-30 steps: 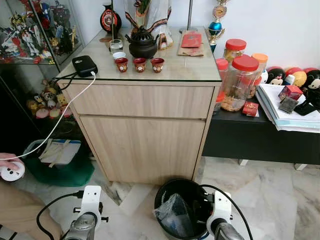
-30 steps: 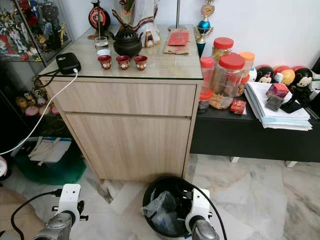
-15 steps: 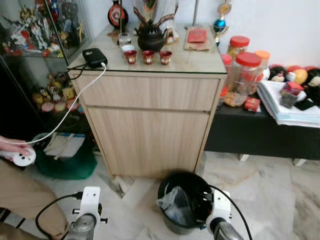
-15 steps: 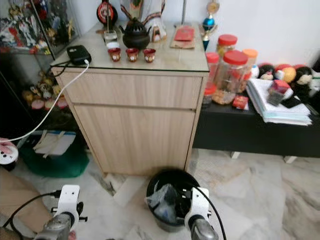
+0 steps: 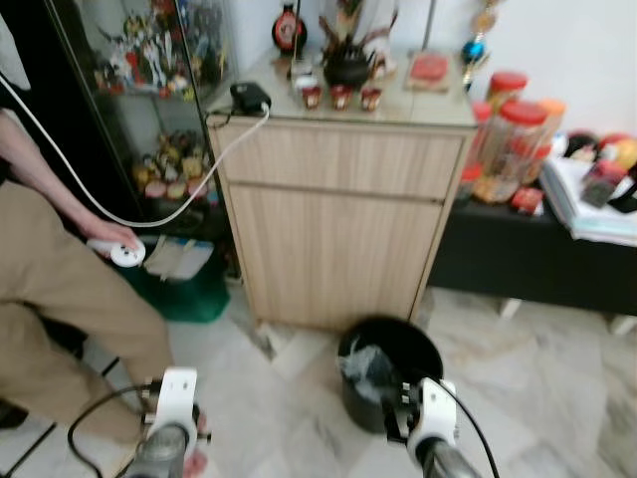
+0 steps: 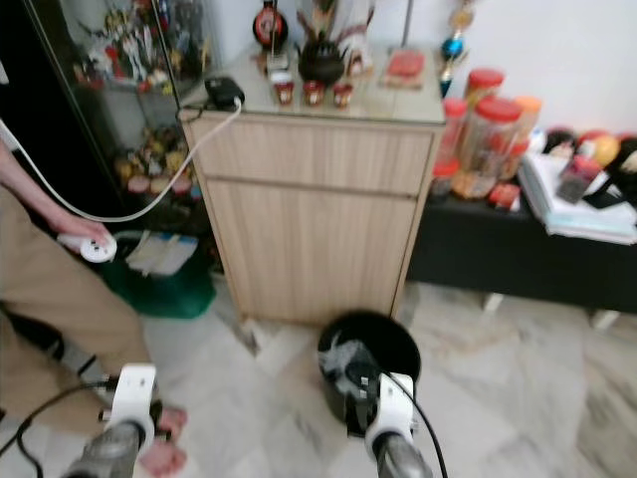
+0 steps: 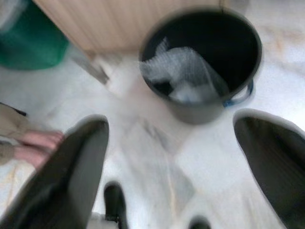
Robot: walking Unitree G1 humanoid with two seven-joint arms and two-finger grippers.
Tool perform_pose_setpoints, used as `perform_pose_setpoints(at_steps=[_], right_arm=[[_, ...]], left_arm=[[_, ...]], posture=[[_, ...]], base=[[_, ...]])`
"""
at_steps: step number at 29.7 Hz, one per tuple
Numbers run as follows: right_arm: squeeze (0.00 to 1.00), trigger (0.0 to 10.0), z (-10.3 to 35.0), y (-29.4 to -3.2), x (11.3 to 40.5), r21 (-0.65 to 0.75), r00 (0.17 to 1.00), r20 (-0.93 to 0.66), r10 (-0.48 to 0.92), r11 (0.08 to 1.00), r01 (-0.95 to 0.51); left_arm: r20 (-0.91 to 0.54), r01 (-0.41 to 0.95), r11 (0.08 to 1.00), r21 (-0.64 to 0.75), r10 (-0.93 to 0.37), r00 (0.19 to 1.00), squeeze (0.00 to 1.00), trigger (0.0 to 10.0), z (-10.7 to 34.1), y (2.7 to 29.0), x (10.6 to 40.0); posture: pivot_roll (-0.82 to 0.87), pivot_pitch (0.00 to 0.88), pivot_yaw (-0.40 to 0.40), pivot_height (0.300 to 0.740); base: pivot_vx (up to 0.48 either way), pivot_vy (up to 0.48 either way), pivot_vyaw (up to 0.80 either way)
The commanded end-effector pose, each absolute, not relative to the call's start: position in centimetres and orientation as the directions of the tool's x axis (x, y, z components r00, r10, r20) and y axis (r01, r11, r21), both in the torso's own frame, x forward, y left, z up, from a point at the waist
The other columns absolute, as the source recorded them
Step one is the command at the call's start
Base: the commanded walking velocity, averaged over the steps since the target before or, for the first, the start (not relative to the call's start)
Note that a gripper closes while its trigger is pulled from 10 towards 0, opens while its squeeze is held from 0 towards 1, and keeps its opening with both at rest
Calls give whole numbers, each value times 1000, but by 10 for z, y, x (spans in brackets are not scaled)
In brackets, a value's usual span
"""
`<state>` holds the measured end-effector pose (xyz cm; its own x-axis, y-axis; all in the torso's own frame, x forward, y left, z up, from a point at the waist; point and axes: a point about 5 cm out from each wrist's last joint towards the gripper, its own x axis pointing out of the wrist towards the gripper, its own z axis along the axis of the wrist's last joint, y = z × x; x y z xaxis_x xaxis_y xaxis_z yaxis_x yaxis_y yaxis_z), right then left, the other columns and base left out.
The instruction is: Picking trash to rubbish bin
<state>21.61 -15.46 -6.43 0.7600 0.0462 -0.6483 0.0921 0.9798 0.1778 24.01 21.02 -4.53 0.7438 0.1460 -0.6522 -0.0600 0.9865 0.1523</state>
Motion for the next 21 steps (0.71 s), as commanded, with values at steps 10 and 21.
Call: perform_pose_setpoints(at_steps=[10,21], right_arm=[[0,10000,-66,-153,214,178,753,-656,50,980,90],[0,10000,-66,-153,214,179,753,-657,45,979,97]], left_arm=[[-668,-60,984,165,156,728,0,10000,-49,213,235],[-663,-69,985,158,158,732,0,10000,-48,213,235]], posture=[[2,0,16,740],[1,1,18,740]], base=[[-212,0,0],[0,0,0]])
